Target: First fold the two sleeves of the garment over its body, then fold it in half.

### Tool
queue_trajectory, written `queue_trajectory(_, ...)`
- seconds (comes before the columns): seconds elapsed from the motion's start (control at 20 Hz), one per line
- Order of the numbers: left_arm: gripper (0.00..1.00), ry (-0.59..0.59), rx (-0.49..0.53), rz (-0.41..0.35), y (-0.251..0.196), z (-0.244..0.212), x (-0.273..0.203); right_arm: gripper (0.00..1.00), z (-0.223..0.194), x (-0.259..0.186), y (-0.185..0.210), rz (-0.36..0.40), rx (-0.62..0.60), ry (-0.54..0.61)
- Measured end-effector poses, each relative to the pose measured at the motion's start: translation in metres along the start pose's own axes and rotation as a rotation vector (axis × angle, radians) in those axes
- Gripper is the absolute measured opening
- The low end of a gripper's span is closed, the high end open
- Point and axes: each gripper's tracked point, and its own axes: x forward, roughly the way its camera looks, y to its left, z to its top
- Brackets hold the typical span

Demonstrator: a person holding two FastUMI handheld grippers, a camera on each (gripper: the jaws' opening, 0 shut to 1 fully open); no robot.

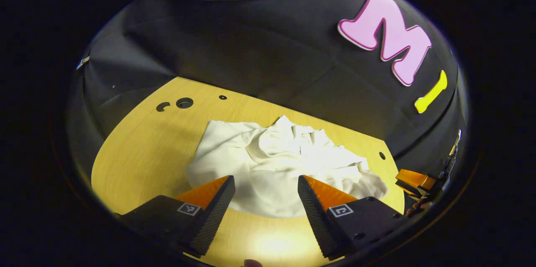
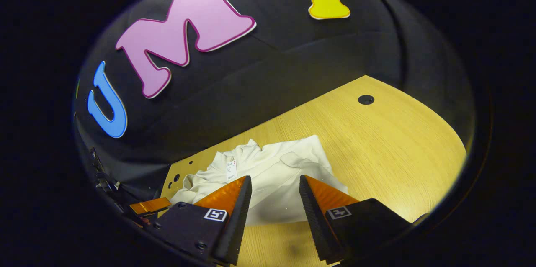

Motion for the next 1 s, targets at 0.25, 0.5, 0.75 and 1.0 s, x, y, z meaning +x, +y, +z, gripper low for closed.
queue_trajectory(0.25, 0.95, -0.026, 0.049, -0.048, -0.019, -0.013, -0.055, 0.72, -0.005, -0.058, 0.011, 0.039, -0.034, -0.011)
queue_trajectory(0.5, 0.95, -0.023, 0.106, -0.088, -0.035, -0.035, -0.102, 0.74, -0.025, -0.108, 0.019, 0.082, -0.047, -0.003)
queue_trajectory(0.75, 0.95, 0.007, 0.139, -0.09, -0.041, -0.075, -0.142, 0.83, -0.044, -0.143, 0.029, 0.139, -0.065, 0.018)
queue_trajectory(1.0, 0.95, 0.027, 0.136, -0.094, -0.039, -0.105, -0.168, 0.91, -0.067, -0.164, 0.04, 0.171, -0.042, 0.066)
